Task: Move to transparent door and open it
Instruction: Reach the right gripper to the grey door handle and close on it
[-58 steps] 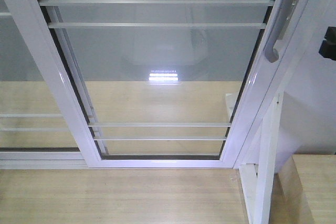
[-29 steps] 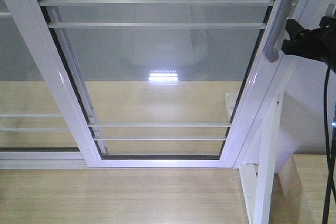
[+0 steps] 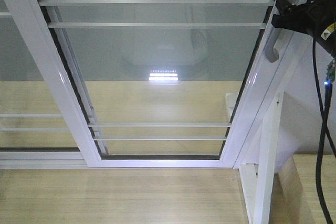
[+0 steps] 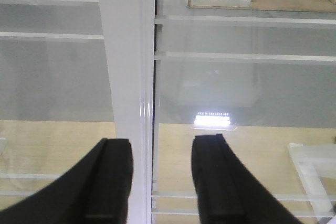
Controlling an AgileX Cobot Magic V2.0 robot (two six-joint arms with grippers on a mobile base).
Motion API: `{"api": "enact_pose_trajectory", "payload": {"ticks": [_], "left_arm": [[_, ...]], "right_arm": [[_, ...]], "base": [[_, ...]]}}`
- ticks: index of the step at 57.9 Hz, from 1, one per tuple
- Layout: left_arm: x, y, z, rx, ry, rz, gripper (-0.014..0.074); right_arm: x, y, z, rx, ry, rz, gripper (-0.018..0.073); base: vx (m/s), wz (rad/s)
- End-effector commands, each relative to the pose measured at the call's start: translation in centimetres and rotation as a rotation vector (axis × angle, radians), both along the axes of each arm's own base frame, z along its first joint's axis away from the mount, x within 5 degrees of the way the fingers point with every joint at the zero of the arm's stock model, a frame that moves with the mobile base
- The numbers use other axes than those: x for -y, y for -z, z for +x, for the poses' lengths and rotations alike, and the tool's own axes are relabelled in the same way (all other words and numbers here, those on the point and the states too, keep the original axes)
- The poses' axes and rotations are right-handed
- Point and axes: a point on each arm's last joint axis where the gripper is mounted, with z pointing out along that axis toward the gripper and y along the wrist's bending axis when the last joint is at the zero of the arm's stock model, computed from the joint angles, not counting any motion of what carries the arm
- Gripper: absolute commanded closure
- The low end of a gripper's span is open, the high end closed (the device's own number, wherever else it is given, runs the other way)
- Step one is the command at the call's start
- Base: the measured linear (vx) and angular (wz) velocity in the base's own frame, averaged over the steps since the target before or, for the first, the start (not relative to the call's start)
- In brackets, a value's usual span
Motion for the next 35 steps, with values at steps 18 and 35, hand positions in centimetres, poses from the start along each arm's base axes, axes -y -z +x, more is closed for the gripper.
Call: {"api": "enact_pose_trajectory", "payload": {"ticks": [18, 35], "left_arm": [[0.1, -1.8, 0.2, 0.118, 0.006, -0.012, 0.0188], [0.1, -1.8, 0.2, 0.118, 0.006, -0.012, 0.0188]], "right_arm": [[0.0, -2.2, 2.1, 0.132, -0.017, 0.012, 0.0081], [-1.0, -2.3, 2.1, 0.145, -0.050, 0.013, 0.0237]], "base": [[0.00, 0.00], [0.00, 0.00]]}}
